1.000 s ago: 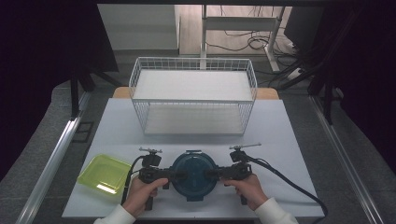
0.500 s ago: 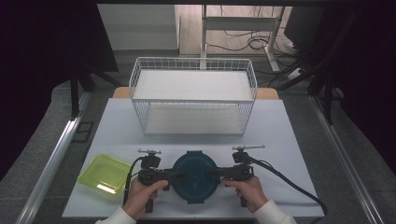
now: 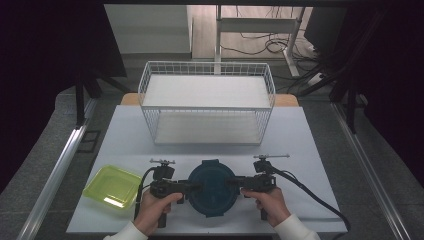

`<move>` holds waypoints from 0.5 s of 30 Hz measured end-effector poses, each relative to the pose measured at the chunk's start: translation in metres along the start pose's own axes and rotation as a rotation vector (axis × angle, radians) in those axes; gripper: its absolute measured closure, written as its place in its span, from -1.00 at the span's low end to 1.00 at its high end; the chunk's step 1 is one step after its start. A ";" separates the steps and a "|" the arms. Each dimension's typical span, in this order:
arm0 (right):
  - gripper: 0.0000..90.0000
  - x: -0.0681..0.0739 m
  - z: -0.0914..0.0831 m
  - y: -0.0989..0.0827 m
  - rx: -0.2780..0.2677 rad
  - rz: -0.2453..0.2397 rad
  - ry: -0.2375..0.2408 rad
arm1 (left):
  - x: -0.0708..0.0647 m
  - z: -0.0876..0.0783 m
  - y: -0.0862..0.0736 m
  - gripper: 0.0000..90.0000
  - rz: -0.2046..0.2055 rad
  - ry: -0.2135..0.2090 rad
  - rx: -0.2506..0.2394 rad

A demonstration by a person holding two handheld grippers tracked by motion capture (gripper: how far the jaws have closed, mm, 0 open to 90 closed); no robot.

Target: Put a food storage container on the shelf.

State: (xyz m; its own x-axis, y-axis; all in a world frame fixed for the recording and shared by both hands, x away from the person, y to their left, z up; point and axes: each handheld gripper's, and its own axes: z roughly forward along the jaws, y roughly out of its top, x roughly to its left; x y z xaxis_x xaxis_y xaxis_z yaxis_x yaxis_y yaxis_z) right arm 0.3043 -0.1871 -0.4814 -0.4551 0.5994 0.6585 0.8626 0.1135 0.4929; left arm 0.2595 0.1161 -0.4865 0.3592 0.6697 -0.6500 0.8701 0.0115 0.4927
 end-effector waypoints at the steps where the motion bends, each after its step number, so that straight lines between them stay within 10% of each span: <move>1: -0.16 0.000 -0.001 0.001 -0.004 -0.005 0.001 | -0.001 -0.001 0.001 -0.21 0.009 0.001 -0.004; 15: -0.16 0.006 -0.010 0.009 -0.038 -0.039 0.004 | -0.008 -0.006 0.011 -0.20 0.047 -0.001 -0.028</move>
State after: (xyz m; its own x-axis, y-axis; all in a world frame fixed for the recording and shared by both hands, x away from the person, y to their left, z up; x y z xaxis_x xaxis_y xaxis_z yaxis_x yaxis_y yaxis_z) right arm 0.3069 -0.1901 -0.4679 -0.4891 0.5918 0.6407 0.8354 0.1068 0.5391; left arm 0.2637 0.1149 -0.4724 0.3996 0.6690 -0.6267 0.8425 0.0014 0.5387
